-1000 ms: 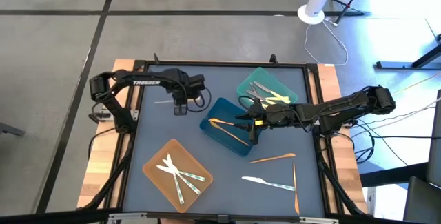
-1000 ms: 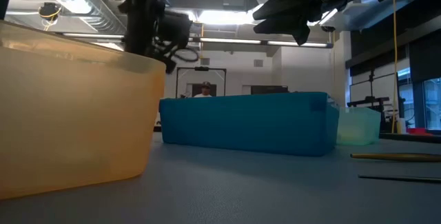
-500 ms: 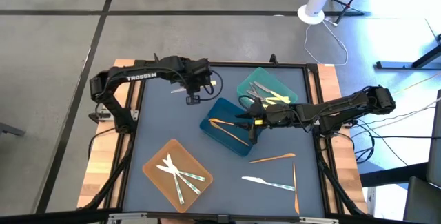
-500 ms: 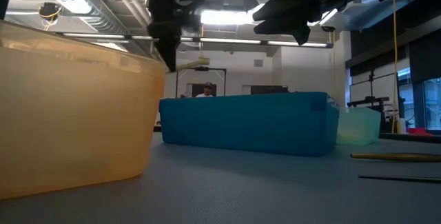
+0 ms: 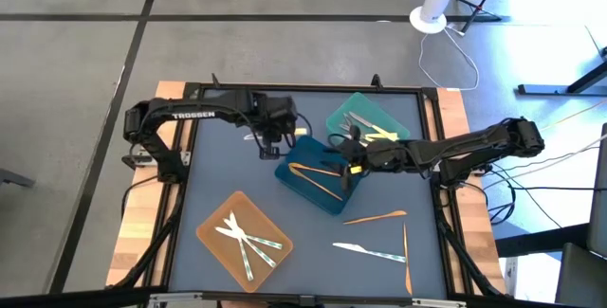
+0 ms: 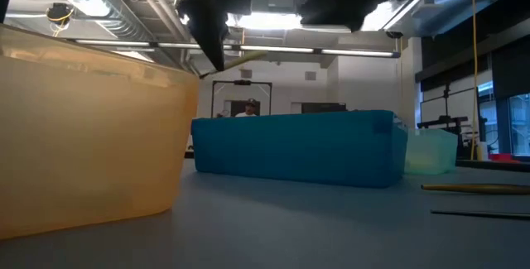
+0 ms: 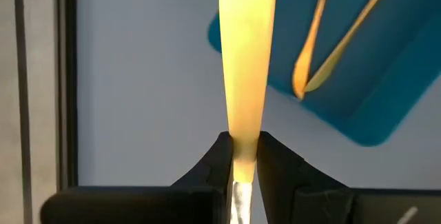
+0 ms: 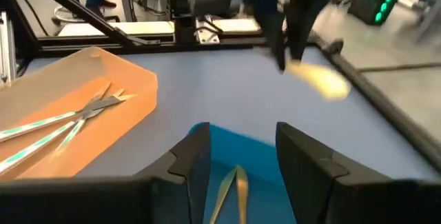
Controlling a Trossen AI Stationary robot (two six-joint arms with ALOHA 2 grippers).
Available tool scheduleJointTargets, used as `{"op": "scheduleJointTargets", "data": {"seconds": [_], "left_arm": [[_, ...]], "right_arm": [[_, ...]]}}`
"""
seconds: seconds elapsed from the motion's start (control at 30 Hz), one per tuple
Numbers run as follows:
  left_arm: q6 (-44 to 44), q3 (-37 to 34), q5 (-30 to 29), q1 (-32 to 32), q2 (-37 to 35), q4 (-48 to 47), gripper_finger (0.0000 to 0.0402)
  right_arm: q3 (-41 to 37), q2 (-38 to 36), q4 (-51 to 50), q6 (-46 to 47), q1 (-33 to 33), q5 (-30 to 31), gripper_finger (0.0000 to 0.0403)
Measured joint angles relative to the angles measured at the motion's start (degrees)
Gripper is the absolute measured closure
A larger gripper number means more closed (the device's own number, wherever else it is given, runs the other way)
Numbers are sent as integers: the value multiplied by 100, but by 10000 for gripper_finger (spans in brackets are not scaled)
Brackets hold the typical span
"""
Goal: Sort silverware by color (type)
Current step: Put the right yellow knife into the light blue bin
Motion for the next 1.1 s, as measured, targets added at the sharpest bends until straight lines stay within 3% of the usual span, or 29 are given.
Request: {"op": "scheduleJointTargets", "data": {"seconds": [0.23, 0.47, 0.87, 1.1], "left_arm": [[-144, 0, -1, -364, -2, 170, 362], [-167, 0, -19, -672, -4, 614, 362], [-166, 0, -23, -917, -4, 1246, 362], [-65, 0, -21, -785, 33, 2079, 362]], "right_arm": [[1060, 0, -1290, -804, 0, -9, 253], [1737, -2, -2098, -822, -2, -11, 253], [1806, -3, -2454, -805, 0, -87, 253], [1806, -312, -2865, -801, 0, -51, 253]]}}
